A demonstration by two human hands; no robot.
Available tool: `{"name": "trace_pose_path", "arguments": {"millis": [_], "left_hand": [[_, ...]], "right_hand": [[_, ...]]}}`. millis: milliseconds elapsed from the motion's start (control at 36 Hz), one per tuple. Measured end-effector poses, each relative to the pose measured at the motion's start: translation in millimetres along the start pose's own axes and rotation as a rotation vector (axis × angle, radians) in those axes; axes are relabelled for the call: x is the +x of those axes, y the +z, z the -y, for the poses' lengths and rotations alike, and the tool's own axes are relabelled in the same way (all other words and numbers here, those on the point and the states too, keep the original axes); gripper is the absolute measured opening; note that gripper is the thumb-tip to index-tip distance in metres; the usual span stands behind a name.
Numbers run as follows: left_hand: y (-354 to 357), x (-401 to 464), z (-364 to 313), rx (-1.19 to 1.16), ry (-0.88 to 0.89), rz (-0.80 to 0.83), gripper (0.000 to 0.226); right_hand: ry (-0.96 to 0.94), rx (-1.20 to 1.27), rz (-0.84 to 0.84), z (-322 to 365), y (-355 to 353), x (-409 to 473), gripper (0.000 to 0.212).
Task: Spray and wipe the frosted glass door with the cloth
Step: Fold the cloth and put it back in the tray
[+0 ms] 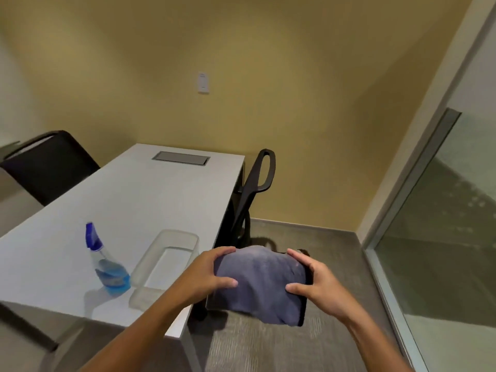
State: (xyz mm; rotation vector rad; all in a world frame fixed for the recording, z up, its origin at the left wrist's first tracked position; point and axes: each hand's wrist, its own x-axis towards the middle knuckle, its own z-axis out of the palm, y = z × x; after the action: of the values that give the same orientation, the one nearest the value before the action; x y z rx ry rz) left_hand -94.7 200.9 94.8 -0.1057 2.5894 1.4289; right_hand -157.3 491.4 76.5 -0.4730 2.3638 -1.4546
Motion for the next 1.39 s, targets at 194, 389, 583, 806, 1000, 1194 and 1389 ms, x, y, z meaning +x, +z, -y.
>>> {"name": "trace_pose_path", "arguments": {"millis": [194, 389, 583, 806, 1000, 1194, 1389], "left_hand": [[-10.4, 2.1, 4.1, 0.066, -0.086, -0.066, 0.062], [-23.7, -0.4, 16.8, 0.107, -0.085, -0.156, 0.042], [-45.3, -0.4, 27.9, 0.23, -0.133, -0.203, 0.03], [-72.5, -4.6, 58.7, -0.399, -0.204, -0.231, 0.101], [-88.2, 11.6, 98.3, -0.643, -0.353, -0.22, 0.082], [-125.5, 24.0, 153.3, -0.821, -0.396, -0.146, 0.085], [-146.6, 34.5, 196.8, -0.684, -0.464, -0.062, 0.07]], "right_hand": [[-0.112, -0.25, -0.01, 8.2, 7.5, 36.8, 0.037], [-0.14, -0.366, 0.047, 3.6, 25.3, 62.3, 0.026], [-0.2, -0.328, 0.136, 12.2, 32.5, 80.9, 0.023], [-0.013, 0.321, 0.168, 29.8, 64.7, 97.6, 0.015], [0.261, 0.592, 0.091, 36.0, 130.3, 121.3, 0.023], [0.388, 0.487, 0.068, 39.5, 176.4, 148.0, 0.066], [0.405, 0.319, -0.037, 36.1, 218.8, 170.7, 0.046]]}}
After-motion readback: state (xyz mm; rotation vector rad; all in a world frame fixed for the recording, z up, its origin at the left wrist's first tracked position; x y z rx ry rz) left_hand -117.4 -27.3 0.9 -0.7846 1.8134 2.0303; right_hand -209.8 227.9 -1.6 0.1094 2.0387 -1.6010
